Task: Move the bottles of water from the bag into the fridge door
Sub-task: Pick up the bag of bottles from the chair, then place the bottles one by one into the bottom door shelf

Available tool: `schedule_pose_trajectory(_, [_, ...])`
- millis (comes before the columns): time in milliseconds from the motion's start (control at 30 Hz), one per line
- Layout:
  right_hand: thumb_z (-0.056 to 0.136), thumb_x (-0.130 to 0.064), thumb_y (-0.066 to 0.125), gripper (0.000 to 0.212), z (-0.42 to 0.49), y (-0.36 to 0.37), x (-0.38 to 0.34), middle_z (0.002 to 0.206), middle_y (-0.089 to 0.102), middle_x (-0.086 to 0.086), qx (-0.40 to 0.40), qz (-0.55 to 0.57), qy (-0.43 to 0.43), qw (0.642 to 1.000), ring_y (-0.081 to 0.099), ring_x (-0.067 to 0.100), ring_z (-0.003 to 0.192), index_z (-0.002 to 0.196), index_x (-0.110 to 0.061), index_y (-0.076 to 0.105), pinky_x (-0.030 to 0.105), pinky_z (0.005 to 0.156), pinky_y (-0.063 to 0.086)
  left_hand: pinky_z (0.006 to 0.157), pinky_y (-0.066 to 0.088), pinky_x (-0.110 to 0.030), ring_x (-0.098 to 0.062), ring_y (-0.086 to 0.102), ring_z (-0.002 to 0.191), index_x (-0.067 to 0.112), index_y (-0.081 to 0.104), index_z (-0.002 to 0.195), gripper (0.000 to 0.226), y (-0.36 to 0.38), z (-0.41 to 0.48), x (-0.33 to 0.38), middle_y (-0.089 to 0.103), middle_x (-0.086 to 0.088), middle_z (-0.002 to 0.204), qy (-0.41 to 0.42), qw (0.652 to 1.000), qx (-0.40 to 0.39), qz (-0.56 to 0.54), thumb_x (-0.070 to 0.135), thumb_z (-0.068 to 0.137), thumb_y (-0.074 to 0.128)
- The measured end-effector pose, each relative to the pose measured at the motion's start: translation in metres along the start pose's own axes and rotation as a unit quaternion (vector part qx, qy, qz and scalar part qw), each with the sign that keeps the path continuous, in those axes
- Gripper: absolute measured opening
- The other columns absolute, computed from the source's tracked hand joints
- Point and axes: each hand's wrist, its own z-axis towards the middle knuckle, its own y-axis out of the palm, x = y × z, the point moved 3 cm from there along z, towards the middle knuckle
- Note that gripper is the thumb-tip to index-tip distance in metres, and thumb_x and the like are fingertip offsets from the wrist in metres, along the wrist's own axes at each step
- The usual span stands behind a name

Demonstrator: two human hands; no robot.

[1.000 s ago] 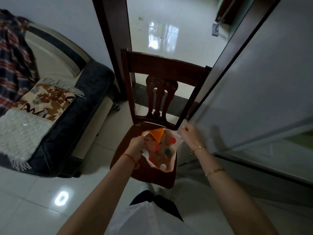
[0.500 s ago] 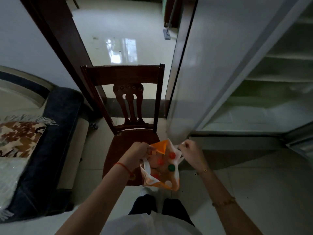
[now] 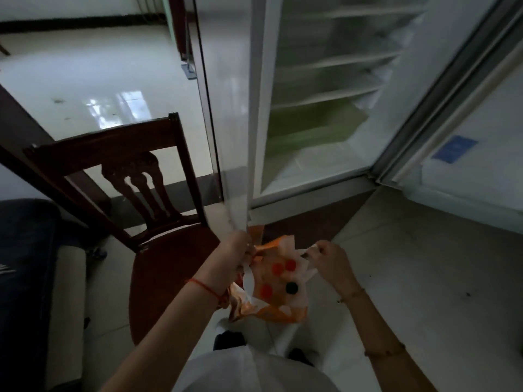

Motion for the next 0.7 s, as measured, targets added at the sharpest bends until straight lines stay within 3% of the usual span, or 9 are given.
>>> schedule_pose_trajectory(167, [0.086,-0.015,0.053,0.028,-0.024,-0.047,0.046,0.060,0.039,0.004,0.030,-0.002,0.000,1.000,0.038,0.014,0.056,0.062,-0.013,0.038,0.026,0.051,0.028,0.051,0.024,-0.025,-0.011,0.029,0.036,0.011,0.039,0.067,0.025,0.051,-0.023,-0.009,0.038,0.000,0.052,0.013,1.000,0.007,-0.005,0.010,0.093,0.037])
schedule_pose_trajectory(267, [0.085,-0.015,0.054,0.033,-0.040,-0.079,0.072,0.059,0.037,0.005,0.051,-0.013,-0.005,0.999,0.039,0.017,0.057,0.058,-0.016,0.034,0.032,0.055,0.027,0.037,0.022,-0.015,-0.005,0.024,0.025,0.014,0.036,0.065,0.027,0.082,-0.033,-0.018,0.038,0.002,0.047,0.029,0.999,-0.012,-0.019,0.011,0.091,0.039])
schedule_pose_trajectory(400, [0.085,-0.009,0.053,0.034,-0.057,-0.118,0.106,0.059,0.035,0.007,0.061,-0.004,0.008,0.998,0.036,0.017,0.056,0.059,-0.015,0.034,0.031,0.055,0.026,0.030,0.020,-0.011,-0.004,0.022,0.022,0.014,0.036,0.059,0.032,0.124,-0.047,-0.028,0.034,0.009,0.031,0.036,0.999,-0.032,-0.019,0.010,0.091,0.040])
schedule_pose_trajectory(600, [0.086,-0.009,0.053,0.036,-0.071,-0.166,0.163,0.054,0.032,0.001,0.062,0.004,0.024,0.998,0.036,0.017,0.055,0.057,-0.016,0.033,0.028,0.054,0.029,0.032,0.026,-0.010,-0.005,0.022,0.026,0.011,0.043,0.078,0.014,0.192,-0.072,-0.035,0.031,0.000,0.056,0.057,0.996,-0.049,-0.051,0.008,0.092,0.041])
schedule_pose_trajectory(700, [0.084,-0.008,0.055,0.034,-0.073,-0.187,0.189,0.054,0.033,0.002,0.065,0.013,0.039,0.997,0.036,0.017,0.055,0.058,-0.014,0.035,0.028,0.055,0.032,0.036,0.027,-0.013,-0.006,0.023,0.030,0.012,0.043,0.080,0.011,0.220,-0.075,-0.038,0.033,0.002,0.050,0.056,0.995,-0.066,-0.058,0.009,0.091,0.042])
